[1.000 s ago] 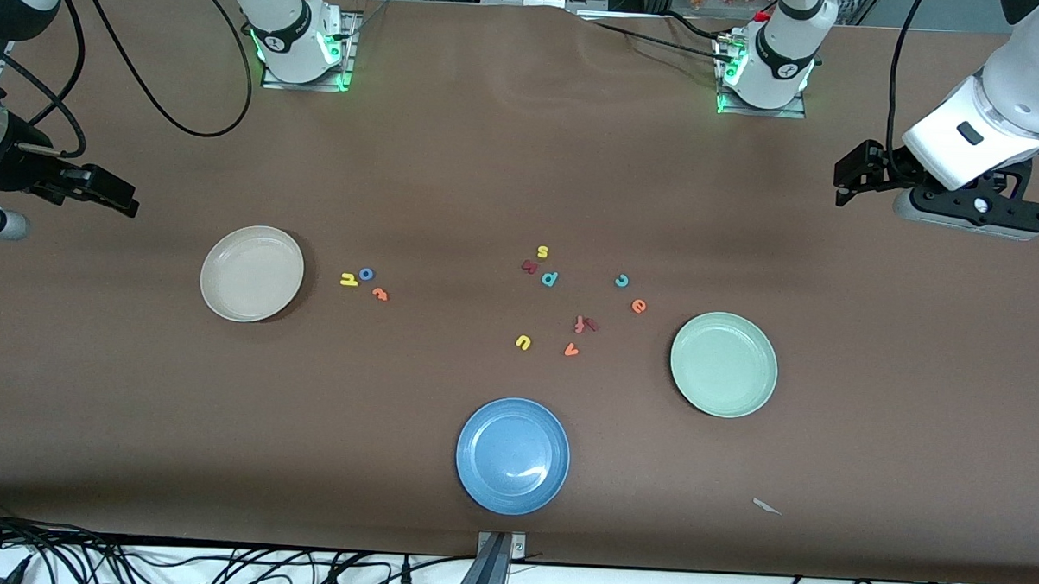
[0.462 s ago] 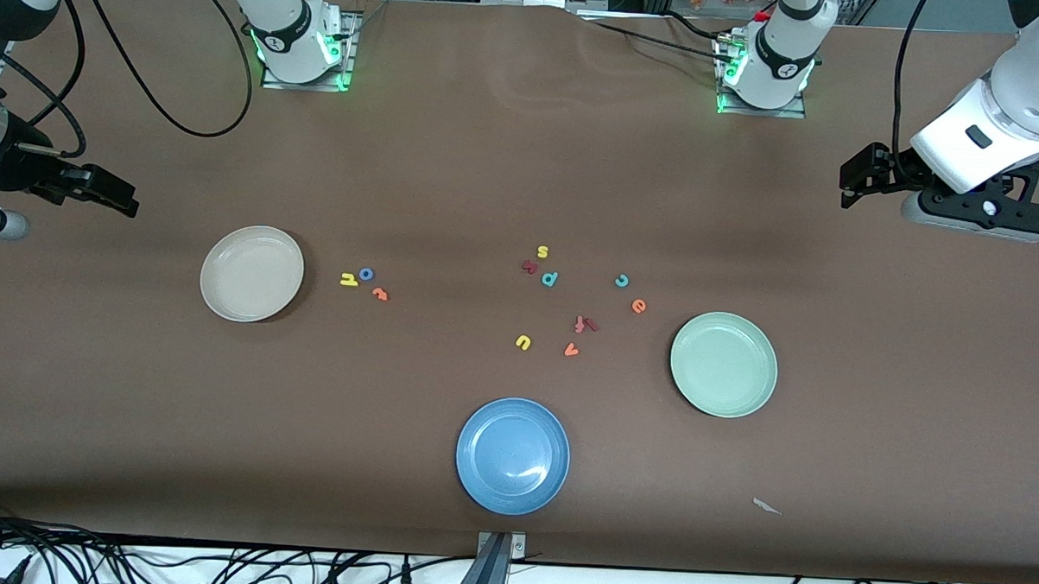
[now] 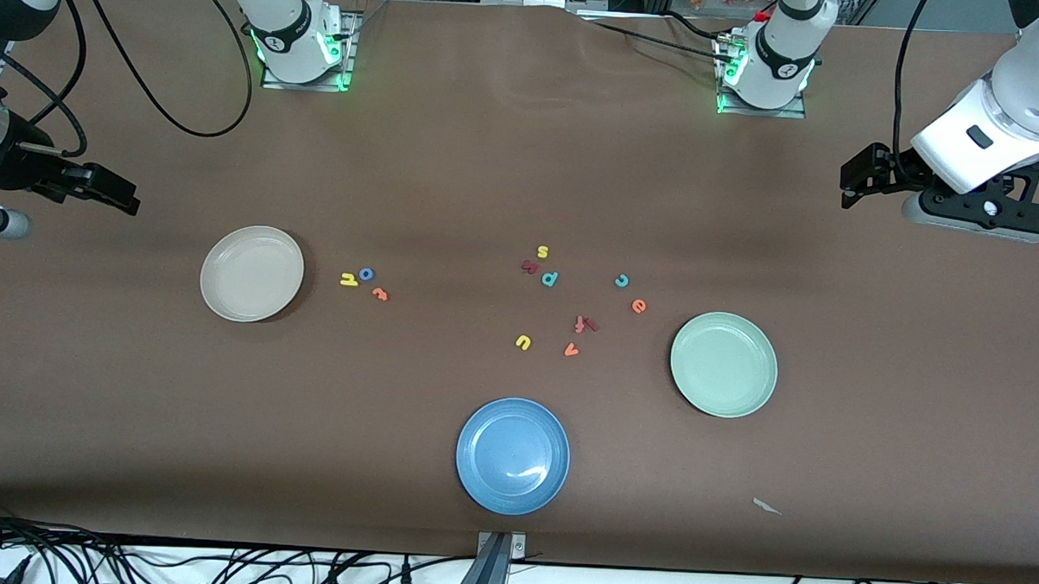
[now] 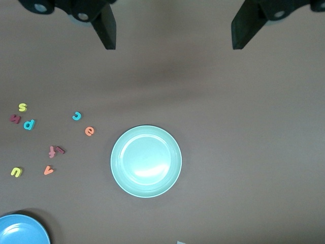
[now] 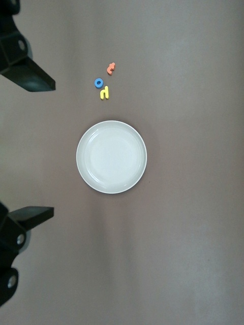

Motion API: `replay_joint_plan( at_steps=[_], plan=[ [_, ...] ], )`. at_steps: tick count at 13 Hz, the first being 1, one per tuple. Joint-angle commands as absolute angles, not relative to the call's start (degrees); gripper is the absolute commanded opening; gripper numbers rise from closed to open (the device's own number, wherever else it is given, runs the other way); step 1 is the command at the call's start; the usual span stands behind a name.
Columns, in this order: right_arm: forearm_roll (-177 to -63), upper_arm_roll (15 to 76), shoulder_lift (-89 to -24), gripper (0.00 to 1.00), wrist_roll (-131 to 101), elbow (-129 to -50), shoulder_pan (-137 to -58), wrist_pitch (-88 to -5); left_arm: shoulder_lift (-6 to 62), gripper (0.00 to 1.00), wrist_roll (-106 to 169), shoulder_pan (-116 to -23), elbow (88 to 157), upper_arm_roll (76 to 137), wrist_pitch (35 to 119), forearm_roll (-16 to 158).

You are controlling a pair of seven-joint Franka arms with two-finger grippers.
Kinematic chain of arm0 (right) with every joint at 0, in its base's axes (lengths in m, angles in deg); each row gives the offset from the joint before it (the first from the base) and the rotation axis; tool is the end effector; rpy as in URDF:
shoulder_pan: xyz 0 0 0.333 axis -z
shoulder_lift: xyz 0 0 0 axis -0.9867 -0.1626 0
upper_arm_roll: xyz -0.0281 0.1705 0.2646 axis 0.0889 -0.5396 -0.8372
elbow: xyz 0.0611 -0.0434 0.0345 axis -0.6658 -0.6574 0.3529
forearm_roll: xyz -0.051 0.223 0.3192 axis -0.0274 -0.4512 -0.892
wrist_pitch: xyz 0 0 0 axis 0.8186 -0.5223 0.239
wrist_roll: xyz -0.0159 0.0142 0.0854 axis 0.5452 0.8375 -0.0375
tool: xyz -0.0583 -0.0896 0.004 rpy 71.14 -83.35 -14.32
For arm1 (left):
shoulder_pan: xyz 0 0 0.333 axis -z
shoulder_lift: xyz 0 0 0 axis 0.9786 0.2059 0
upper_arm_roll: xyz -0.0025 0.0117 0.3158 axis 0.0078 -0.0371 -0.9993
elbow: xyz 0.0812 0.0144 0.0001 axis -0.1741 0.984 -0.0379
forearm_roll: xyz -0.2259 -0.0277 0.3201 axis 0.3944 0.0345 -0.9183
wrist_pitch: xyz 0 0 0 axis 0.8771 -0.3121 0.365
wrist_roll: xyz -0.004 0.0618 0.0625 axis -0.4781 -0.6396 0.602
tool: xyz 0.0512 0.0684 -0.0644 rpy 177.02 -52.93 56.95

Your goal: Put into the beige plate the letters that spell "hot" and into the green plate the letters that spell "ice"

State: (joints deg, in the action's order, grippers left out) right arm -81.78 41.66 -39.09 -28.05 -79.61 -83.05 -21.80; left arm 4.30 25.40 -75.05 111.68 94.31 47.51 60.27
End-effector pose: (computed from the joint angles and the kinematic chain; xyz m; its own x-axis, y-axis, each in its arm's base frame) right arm 0.5848 0.0076 0.5785 0.9908 -0.1210 -0.0610 -0.1189 -0.9922 0.0370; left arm 0.5548 -0.0862 0.6127 0.9872 -0.1516 -0.0503 -0.1529 -0.9880 -0.0218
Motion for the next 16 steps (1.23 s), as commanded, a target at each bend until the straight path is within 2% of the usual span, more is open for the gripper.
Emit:
replay_joint_plan(
  at_steps=[1,16],
  plan=[
    [-82.6,41.3,-38.3,1.00,-28.7,-79.4,-82.8,-20.8,5.5,1.00,24.4,-75.4,109.4,94.4,46.9,60.1],
    [-82.6,41.3,-38.5,1.00,-28.9,-79.3,-83.0,-20.3,6.0,1.00,24.7,-77.2,109.6,94.8,48.4,62.5]
  ],
)
